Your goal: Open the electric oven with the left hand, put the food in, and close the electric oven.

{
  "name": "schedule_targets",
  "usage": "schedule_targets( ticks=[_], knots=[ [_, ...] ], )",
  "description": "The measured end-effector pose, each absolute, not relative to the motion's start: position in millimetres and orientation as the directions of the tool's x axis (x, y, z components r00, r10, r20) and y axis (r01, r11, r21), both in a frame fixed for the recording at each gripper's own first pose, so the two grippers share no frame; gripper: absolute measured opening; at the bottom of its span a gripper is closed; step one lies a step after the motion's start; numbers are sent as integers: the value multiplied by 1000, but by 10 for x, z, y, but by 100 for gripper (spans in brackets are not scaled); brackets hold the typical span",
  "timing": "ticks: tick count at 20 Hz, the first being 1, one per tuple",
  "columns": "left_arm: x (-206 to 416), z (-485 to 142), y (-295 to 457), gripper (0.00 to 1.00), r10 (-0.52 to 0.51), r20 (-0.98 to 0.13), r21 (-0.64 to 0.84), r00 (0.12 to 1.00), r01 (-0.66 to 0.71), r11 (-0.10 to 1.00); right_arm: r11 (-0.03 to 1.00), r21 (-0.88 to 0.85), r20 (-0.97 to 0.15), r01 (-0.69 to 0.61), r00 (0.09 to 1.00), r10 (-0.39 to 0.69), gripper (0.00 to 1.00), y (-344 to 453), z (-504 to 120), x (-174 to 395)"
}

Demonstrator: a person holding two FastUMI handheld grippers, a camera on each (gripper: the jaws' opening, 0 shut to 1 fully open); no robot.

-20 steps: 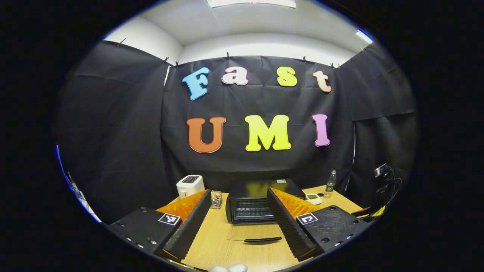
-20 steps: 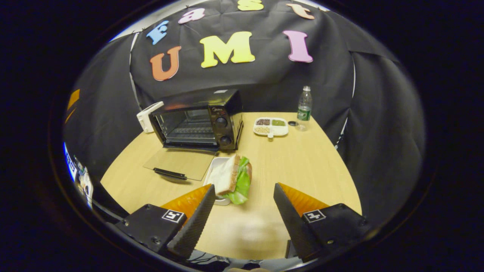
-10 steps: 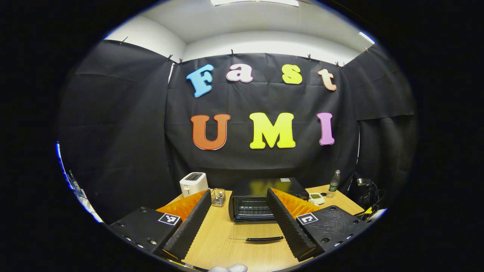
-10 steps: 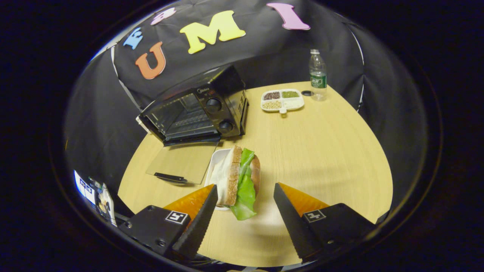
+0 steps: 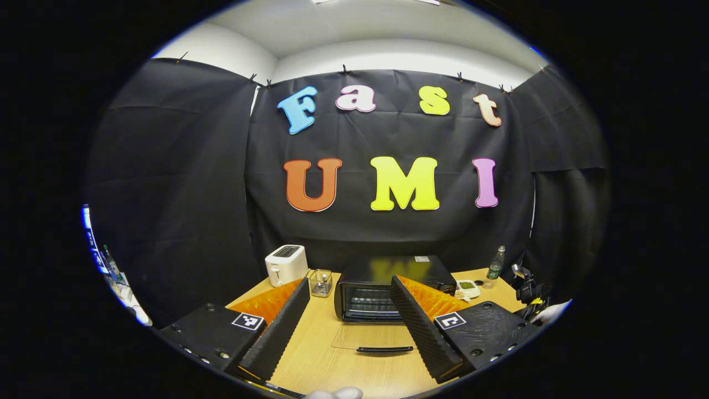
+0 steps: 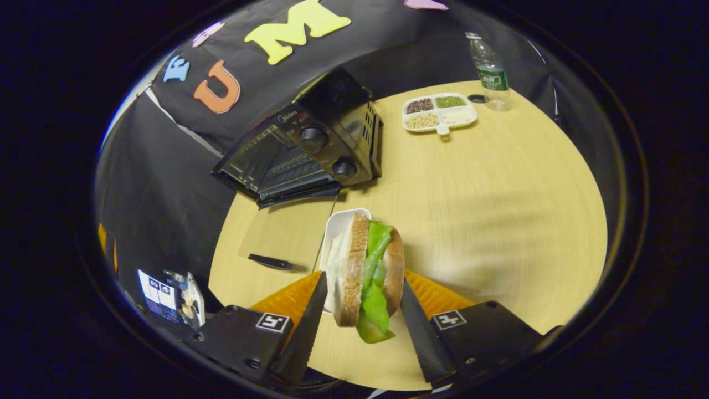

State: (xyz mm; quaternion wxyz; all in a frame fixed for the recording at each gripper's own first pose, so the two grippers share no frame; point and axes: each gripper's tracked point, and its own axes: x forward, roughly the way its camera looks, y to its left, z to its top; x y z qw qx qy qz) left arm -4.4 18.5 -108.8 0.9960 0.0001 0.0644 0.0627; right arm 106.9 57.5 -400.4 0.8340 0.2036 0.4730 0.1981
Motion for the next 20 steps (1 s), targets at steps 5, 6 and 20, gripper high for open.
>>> schedule_targets(
  ticks=[5,6,20],
  knots=[
    [25,-1148,106,96,133,-142,14,981,-132,991,788,607,-679,-103,449,581,51,587,-3970,1082],
    [26,-1161,91,96,131,-143,16,981,-130,991,784,610,-674,-114,446,589,43,603,-3964,1077],
    [51,-1088,226,96,80,-121,9,989,-79,997,750,644,-542,-148,603,585,35,1140,-3034,1015]
  ],
)
